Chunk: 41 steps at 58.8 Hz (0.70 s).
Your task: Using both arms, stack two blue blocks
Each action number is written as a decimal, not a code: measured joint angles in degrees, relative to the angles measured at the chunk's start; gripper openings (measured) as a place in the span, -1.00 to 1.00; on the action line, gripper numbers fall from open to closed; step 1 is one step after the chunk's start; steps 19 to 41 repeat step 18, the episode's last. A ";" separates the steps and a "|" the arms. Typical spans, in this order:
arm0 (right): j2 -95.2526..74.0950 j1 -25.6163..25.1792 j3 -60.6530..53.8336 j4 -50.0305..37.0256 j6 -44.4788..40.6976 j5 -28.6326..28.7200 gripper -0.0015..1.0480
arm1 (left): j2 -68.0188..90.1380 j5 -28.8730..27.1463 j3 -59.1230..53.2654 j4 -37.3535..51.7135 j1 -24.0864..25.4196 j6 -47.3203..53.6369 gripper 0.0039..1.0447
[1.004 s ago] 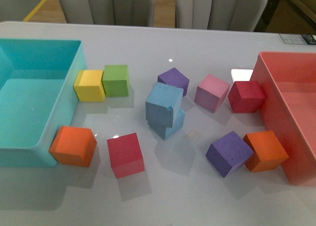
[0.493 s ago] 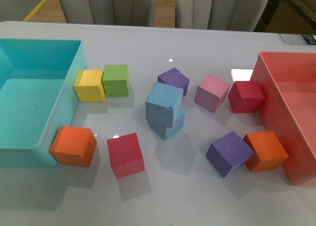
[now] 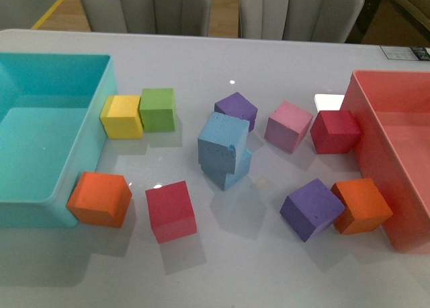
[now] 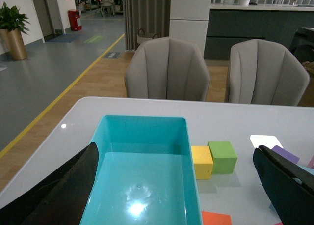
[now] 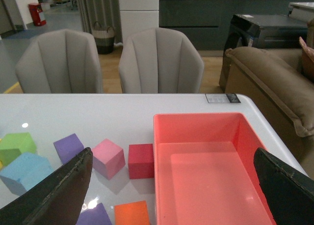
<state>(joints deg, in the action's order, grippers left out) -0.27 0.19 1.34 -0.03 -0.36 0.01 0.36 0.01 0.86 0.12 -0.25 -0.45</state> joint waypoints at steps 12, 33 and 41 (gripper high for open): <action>0.00 0.00 0.00 0.00 0.00 0.02 0.83 | 0.00 0.00 0.00 0.00 0.00 0.00 0.84; 0.00 0.02 0.00 0.00 -0.02 0.02 0.83 | 0.00 0.00 0.00 0.00 0.00 0.00 0.84; 0.00 0.02 0.00 0.00 -0.02 0.02 0.83 | 0.00 0.00 0.00 0.00 0.00 0.00 0.84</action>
